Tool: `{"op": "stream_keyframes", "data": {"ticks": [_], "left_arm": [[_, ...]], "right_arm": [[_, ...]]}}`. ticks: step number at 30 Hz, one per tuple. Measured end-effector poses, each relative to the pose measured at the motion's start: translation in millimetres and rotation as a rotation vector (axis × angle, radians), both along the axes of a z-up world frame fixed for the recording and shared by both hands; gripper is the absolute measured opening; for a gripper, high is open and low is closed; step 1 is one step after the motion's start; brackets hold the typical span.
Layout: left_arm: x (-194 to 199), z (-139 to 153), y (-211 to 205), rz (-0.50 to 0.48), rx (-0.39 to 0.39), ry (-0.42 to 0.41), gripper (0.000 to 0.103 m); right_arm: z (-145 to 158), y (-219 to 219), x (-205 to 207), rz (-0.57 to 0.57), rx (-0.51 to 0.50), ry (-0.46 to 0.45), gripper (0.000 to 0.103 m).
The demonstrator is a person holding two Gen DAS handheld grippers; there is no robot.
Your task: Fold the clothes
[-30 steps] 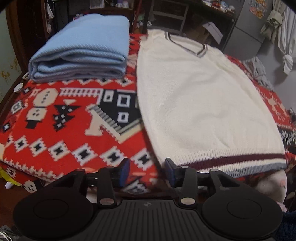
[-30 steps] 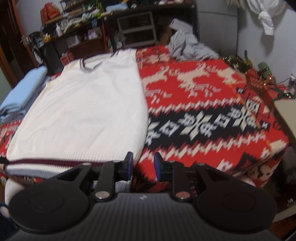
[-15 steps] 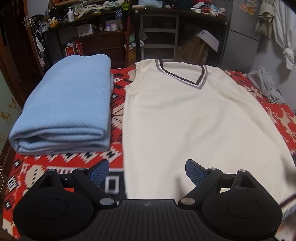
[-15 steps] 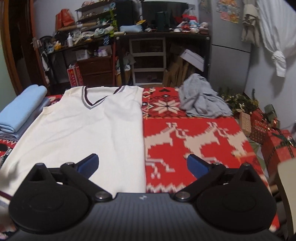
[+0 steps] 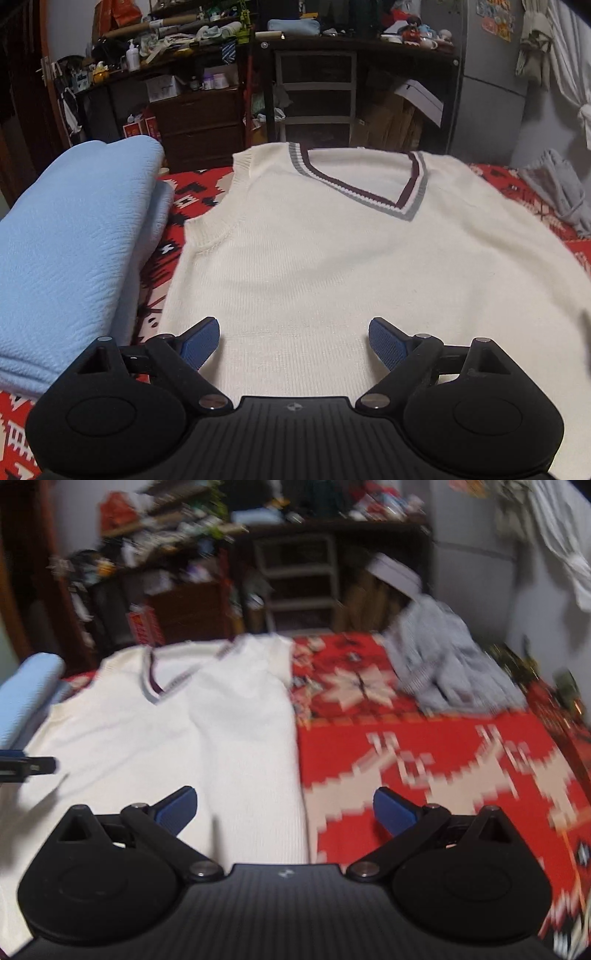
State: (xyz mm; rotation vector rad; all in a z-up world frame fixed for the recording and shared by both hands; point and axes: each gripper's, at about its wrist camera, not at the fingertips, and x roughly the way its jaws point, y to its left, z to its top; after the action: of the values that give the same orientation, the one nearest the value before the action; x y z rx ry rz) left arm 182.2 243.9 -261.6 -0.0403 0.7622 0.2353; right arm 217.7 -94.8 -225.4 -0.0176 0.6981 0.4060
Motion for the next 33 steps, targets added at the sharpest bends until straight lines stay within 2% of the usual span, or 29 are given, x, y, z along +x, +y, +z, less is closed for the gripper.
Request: {"op": "stream_keyframes", "data": {"ticks": [2,4,6,9,11,13,17,20,28,32,33], "left_arm": [[3.7,-5.9,0.8,-0.02,-0.035,-0.006,0.092],[3.9,-6.9,-1.0,-0.035,-0.032,-0.019,0.095],[1.5,-9.0,-3.0,-0.052,-0.018,-0.042,0.097],[-3.2,-12.4,-5.1,-0.055,-0.008,-0.075,0.1],[-3.0,-12.7,-3.7,-0.053,-0.016,-0.077,0.101],[-2.1,-13.3,-3.6,-0.053,-0.016,-0.077,0.102],[-0.7,-14.2,-3.6,-0.055,-0.015,-0.077,0.103],[-0.9,-14.4,-3.3,-0.055,-0.016,-0.078,0.103],[-0.8,-15.0,-2.9,-0.054,-0.016,-0.078,0.103],[-1.2,-15.1,-3.3,-0.054,-0.015,-0.079,0.103],[-1.3,-15.0,-3.2,-0.054,-0.015,-0.079,0.103]], "right_arm": [[2.0,-0.8,10.9,-0.01,-0.025,-0.011,0.103],[5.1,-4.7,23.1,-0.016,-0.016,-0.007,0.101],[6.2,-9.9,40.5,-0.03,0.027,0.023,0.089],[2.2,-10.6,64.8,-0.054,0.015,0.055,0.062],[-4.6,-7.6,77.2,-0.057,-0.01,0.09,0.032],[-11.2,-3.9,87.1,-0.051,-0.013,0.124,0.02],[-10.9,10.3,88.6,0.003,0.035,0.134,0.02],[-9.9,27.1,86.5,0.062,0.03,0.138,0.02],[-6.2,67.5,63.3,0.185,-0.084,0.039,0.02],[-12.2,85.5,55.2,0.234,-0.166,0.017,0.02],[-10.9,84.7,57.1,0.227,-0.155,0.024,0.02]]}}
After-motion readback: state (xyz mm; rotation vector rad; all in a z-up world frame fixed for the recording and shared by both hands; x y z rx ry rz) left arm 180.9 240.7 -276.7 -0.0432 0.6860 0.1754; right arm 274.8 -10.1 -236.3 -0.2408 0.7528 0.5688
